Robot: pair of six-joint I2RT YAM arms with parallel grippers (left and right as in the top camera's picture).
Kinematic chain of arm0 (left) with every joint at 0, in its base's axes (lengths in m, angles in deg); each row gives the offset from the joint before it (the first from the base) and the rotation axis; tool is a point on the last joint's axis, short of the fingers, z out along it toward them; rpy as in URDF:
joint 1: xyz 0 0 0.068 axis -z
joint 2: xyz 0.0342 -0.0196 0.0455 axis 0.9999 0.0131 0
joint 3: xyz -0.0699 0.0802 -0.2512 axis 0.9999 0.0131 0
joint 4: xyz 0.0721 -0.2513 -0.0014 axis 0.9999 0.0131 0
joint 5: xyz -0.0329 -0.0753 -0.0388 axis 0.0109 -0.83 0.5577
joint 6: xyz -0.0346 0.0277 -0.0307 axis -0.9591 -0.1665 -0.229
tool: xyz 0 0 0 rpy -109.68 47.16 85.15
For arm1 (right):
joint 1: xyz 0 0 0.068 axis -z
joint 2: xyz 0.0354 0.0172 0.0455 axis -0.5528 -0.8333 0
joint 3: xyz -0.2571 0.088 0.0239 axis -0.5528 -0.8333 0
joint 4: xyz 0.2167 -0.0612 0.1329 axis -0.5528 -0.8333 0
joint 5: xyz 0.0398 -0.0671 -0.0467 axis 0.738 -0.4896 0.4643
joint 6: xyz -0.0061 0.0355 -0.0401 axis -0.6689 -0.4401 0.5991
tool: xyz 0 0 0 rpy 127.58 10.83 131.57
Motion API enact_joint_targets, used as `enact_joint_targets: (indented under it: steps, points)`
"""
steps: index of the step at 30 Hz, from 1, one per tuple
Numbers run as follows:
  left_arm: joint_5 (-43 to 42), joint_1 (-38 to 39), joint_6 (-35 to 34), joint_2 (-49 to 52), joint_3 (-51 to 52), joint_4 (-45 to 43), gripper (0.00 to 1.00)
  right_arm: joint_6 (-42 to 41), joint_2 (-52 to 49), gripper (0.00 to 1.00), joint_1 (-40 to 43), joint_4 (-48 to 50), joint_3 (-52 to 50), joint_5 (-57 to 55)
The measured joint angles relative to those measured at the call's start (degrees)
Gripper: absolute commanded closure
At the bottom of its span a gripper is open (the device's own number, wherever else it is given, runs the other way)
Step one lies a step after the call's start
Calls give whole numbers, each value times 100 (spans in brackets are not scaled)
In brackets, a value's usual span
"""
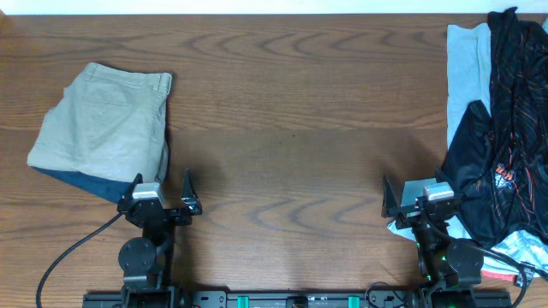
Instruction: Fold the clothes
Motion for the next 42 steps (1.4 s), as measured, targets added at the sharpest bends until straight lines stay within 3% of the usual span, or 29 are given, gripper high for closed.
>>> enact_joint_targets:
  steps: [29, 35, 42]
  points:
    - [0, 0, -186, 0, -15, 26, 2, -31, 0, 1, 0, 114, 0, 262]
    - [-98, 0, -509, 168, -286, 581, 2, -175, -4, 1, 0, -186, 66, 232]
    - [-435, 0, -758, 1123, -1154, 1593, 2, -361, -249, 1, 0, -1224, 654, -7]
